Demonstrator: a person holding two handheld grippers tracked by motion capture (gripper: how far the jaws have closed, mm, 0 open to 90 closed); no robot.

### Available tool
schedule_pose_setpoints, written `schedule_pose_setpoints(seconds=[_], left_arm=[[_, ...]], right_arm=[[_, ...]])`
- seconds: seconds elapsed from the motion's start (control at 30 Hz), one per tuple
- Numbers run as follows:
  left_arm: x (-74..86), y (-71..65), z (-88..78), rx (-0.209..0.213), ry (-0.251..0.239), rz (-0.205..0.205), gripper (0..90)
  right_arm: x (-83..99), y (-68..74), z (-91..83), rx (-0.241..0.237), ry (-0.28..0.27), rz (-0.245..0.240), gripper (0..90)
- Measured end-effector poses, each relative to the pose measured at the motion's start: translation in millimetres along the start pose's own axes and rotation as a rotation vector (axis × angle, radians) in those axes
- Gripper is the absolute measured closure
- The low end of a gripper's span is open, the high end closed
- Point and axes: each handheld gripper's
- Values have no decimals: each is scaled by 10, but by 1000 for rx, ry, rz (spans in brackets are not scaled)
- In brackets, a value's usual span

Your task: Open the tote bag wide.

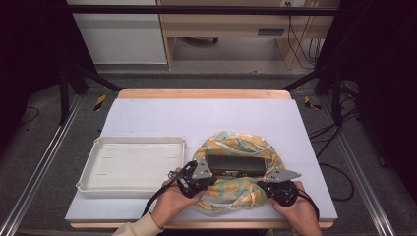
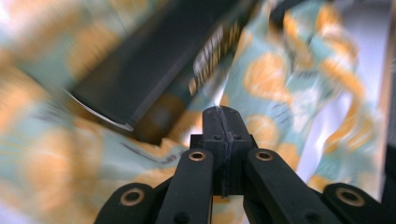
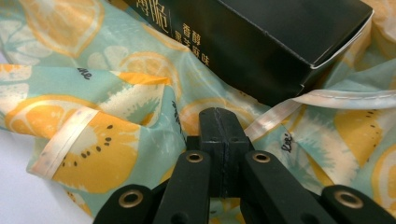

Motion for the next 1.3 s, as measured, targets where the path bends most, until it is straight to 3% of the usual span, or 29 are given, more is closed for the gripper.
schedule_pose_setpoints(seconds=[0.13, 0.17, 0.2, 0.27, 0.33, 0.37, 0.43, 0.57, 0.6, 0.7, 0.9, 1.1, 1.3], left_arm=[[-137, 81, -146, -28, -45, 1, 900], [-184, 129, -167, -33, -50, 3, 900], [-259, 255, -162, -66, -59, -8, 900], [-292, 327, -136, -70, -61, -22, 900], [-360, 509, -5, -111, -18, -31, 900], [-360, 509, -5, -111, -18, -31, 900], [-365, 694, 166, -139, 37, -55, 900], [-326, 848, 319, -154, 83, -95, 900], [-273, 914, 434, -155, 129, -115, 900], [-234, 945, 515, -163, 159, -120, 900], [-107, 1060, 659, -163, 233, -170, 900], [-112, 1052, 671, -158, 232, -170, 900], [-111, 1069, 661, -150, 225, -168, 900]], right_arm=[[0, 2, 1, 1, 0, 7, 900], [0, 2, 1, 1, 0, 7, 900], [1, 3, 1, 3, 1, 10, 900], [0, 4, 1, 3, 1, 12, 900], [-3, 11, 1, 8, 4, 12, 900], [-3, 11, 1, 8, 4, 12, 900], [-1, 7, 1, 7, 3, 9, 900], [3, 3, 2, 2, -2, 11, 900], [1, 1, -1, 1, 3, 10, 900], [1, 0, -1, 2, 3, 10, 900], [0, 3, -2, 5, 5, 14, 900], [-6, -4, -37, 9, -11, 35, 900], [-125, 21, -226, 41, -83, 36, 887]])
Point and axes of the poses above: each handheld gripper's, and its own axes: z roughly forward along the jaws, x roughly out of its underside, y roughly to its left, and after that the axes turned 4 degrees about -y, right-handed
